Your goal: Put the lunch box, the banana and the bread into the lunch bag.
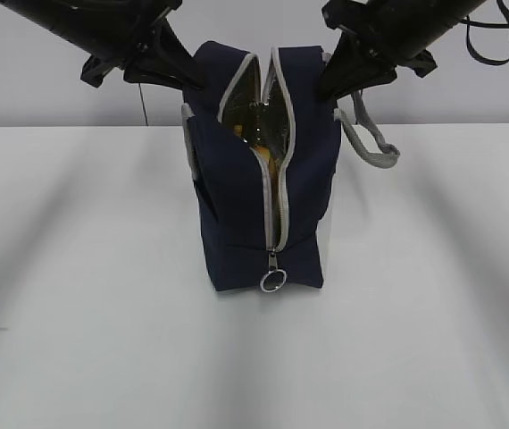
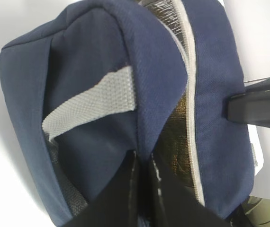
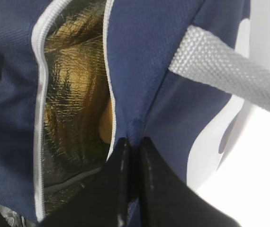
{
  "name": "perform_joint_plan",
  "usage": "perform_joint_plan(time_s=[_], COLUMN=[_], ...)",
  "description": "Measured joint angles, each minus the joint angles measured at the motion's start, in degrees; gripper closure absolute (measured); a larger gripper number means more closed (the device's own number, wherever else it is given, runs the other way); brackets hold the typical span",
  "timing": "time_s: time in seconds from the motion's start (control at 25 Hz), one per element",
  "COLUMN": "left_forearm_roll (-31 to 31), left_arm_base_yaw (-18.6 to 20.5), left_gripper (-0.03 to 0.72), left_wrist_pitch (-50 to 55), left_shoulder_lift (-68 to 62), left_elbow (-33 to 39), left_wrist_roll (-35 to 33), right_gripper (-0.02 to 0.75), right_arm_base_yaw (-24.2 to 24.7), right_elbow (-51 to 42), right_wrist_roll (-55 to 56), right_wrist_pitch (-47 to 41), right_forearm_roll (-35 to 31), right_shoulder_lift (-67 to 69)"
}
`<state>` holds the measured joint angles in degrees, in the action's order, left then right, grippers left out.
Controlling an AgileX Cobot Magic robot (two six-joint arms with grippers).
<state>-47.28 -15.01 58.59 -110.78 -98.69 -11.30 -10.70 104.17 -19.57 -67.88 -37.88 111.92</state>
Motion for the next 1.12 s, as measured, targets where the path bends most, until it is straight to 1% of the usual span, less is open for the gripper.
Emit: perform_joint_plan(time_s=[0.56, 0.76, 0.84, 0.92, 1.0, 1.08, 1.12], left_forearm_roll=[0.32, 1.25, 2.21, 3.18, 3.43, 3.43, 3.43], left_arm_base_yaw=[0.10, 0.10, 0.10, 0.10, 0.10, 0.10, 0.10], left_gripper=[0.701, 0.692, 0.683, 0.657, 0.598, 0.512, 0.454], left_wrist_pitch=[-1.97, -2.08, -2.11, -2.11, -2.00, -2.00, -1.88], left_shoulder_lift=[0.00, 0.00, 0.00, 0.00, 0.00, 0.00, 0.00], left_elbow=[-0.09, -0.09, -0.21, -0.31, -0.31, -0.43, -0.43], left_wrist_roll=[-0.03, -0.03, -0.12, -0.12, -0.12, -0.12, -0.22], right_gripper=[0.710, 0.709, 0.697, 0.659, 0.575, 0.435, 0.363], right_arm_base_yaw=[0.00, 0.00, 0.00, 0.00, 0.00, 0.00, 0.00], right_elbow=[0.00, 0.00, 0.00, 0.00, 0.00, 0.00, 0.04], right_wrist_roll=[-1.41, -1.41, -1.41, -1.41, -1.41, -1.41, -1.41], right_wrist_pitch=[0.70, 1.05, 1.05, 1.05, 1.05, 1.05, 1.05], right_forearm_roll=[-1.43, -1.43, -1.43, -1.43, -1.79, -2.03, -2.03], right_shoulder_lift=[0.28, 0.28, 0.28, 0.28, 0.28, 0.28, 0.28])
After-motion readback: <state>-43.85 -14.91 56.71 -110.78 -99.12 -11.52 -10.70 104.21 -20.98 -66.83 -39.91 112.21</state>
